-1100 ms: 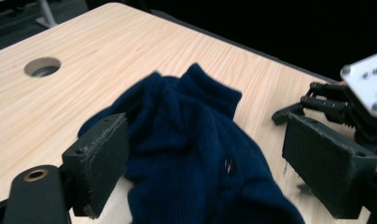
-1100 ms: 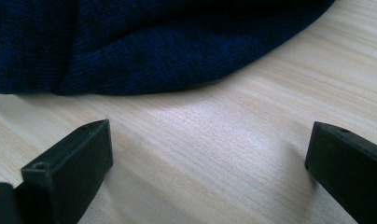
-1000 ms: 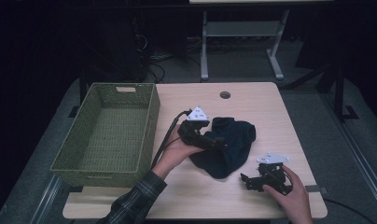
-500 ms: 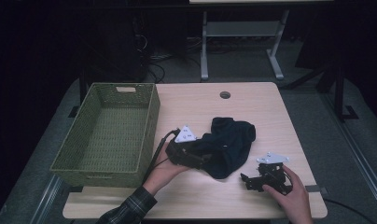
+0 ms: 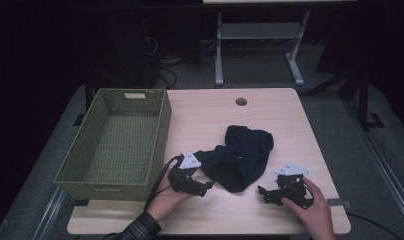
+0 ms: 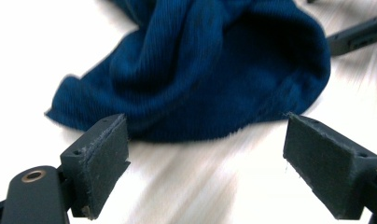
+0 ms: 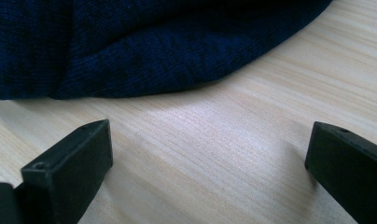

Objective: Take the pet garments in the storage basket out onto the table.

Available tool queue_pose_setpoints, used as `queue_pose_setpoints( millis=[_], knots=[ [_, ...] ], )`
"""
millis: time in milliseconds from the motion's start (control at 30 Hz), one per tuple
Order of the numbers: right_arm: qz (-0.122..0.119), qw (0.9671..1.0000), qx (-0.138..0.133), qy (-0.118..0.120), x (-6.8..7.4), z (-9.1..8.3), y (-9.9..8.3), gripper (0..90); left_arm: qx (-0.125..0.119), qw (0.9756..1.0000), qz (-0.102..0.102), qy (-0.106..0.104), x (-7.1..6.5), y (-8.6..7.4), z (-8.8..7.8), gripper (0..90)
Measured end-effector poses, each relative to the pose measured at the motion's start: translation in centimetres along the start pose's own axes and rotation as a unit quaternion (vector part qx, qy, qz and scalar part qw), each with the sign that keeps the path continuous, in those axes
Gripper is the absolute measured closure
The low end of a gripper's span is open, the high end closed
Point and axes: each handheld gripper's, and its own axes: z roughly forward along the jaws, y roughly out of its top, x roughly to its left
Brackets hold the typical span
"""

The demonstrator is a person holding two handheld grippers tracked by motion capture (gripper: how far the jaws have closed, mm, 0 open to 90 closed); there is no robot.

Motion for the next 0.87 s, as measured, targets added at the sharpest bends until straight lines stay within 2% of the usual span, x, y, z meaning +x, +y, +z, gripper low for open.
queue_pose_setpoints(
  millis=[200,300,400,500,700,867],
  knots=[
    [0.000,1.0000,0.000,0.000,0.0,0.0,0.0,0.5,0.024,0.9995,-0.017,0.007,0.4,-1.3,0.0,13.0],
    [0.000,1.0000,0.000,0.000,0.0,0.0,0.0,0.4,0.047,0.9988,-0.004,0.016,-0.1,-1.9,0.6,12.9],
    [0.000,1.0000,0.000,0.000,0.0,0.0,0.0,0.5,0.057,0.9981,0.001,0.023,-0.2,-2.0,1.0,12.9],
    [-0.002,1.0000,0.000,0.000,0.0,0.0,0.0,0.5,0.053,0.9980,0.013,0.031,-0.2,-2.2,1.1,12.8],
    [-0.004,1.0000,0.000,0.001,0.0,0.0,0.0,0.5,0.020,0.9993,0.014,0.029,-0.1,-3.0,1.1,12.7],
    [-0.003,1.0000,0.001,0.001,0.0,-0.1,-0.1,0.5,0.018,0.9993,0.014,0.029,-0.1,-3.0,1.1,12.6]
  ],
)
